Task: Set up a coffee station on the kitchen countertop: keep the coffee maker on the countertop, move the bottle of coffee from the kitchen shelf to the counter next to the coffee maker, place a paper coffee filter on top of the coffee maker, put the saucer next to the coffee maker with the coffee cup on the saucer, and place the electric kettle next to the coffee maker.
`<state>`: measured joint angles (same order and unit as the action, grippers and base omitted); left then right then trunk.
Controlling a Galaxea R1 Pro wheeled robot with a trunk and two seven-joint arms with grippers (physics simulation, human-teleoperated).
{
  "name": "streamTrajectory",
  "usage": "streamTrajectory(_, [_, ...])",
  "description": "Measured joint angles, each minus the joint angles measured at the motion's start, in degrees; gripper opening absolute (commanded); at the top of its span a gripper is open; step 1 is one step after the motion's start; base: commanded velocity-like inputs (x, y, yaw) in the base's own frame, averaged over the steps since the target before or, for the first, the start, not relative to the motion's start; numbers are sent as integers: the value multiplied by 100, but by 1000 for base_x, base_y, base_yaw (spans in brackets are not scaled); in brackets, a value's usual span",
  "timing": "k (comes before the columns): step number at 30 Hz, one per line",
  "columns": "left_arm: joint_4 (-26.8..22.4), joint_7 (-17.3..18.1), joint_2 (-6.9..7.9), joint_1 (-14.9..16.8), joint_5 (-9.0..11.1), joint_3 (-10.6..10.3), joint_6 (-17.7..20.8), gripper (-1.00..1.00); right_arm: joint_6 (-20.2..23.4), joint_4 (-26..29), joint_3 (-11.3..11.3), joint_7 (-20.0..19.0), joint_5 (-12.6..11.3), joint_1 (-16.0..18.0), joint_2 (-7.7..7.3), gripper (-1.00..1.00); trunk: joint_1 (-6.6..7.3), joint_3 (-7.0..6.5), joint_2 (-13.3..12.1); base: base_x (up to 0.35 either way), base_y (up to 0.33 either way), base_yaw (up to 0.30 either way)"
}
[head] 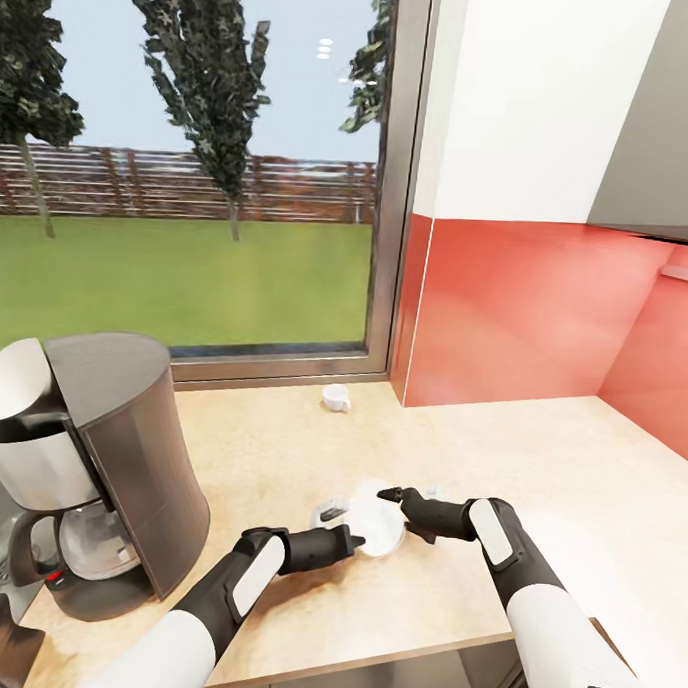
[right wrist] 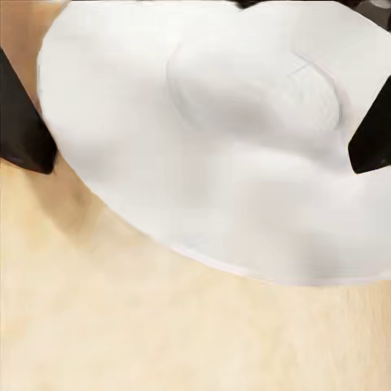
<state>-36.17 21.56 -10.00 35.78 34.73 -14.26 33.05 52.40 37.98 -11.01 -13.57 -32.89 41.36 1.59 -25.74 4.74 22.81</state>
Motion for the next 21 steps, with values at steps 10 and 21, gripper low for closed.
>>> streamTrajectory(10, [9,2,0,-2,51,5,-80,-100,6,0,1,0,-33,-1,-5,100,0,0,0,0,0,0])
streamTrajectory(21, [17,-2,0,-5,120,8,-98,-100,8,0,2,1,-37,-1,-7,100,0,0,-1,0,0,0])
